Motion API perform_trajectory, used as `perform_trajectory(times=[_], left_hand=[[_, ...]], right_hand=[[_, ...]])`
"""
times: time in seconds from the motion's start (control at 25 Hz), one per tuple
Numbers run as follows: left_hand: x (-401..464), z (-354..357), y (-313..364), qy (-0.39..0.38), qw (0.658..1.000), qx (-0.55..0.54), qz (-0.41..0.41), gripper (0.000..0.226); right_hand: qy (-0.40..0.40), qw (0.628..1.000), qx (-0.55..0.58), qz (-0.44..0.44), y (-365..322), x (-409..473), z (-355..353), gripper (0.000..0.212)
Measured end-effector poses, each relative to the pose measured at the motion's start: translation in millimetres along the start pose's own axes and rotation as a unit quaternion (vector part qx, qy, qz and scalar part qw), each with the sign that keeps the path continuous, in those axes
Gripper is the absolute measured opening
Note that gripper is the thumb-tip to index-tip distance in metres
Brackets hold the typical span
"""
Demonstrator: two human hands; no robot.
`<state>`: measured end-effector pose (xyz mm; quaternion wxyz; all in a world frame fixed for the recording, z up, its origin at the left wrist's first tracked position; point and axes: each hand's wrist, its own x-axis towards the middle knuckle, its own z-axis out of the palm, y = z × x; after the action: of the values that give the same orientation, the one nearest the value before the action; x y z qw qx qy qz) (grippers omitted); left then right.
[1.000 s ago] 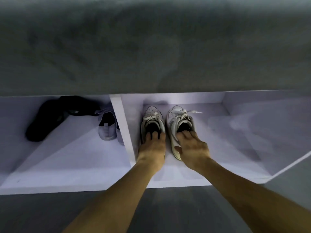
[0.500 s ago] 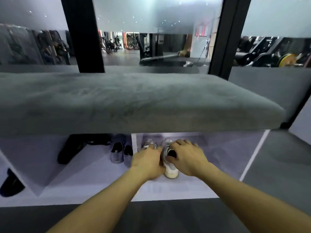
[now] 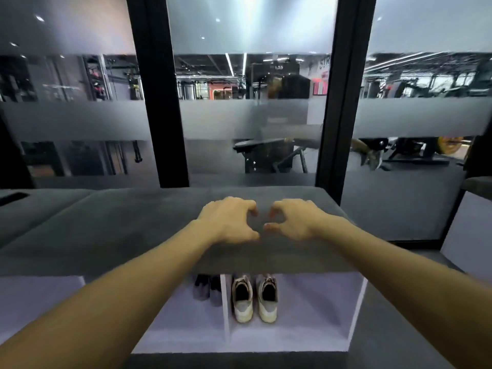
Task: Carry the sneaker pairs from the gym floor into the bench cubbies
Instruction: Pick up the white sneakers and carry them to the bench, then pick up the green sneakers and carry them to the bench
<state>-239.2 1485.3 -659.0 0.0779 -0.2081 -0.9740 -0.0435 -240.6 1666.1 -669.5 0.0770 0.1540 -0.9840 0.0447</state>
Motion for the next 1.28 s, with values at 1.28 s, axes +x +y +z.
perform_trajectory(times=[1.28], left_hand=[[-546,-741,59,0.101,0.972,-0.022,-0.210,0.053]], right_hand=[[0.002,0.934,0.142,-0.327,-413,-304,-679,0.045]])
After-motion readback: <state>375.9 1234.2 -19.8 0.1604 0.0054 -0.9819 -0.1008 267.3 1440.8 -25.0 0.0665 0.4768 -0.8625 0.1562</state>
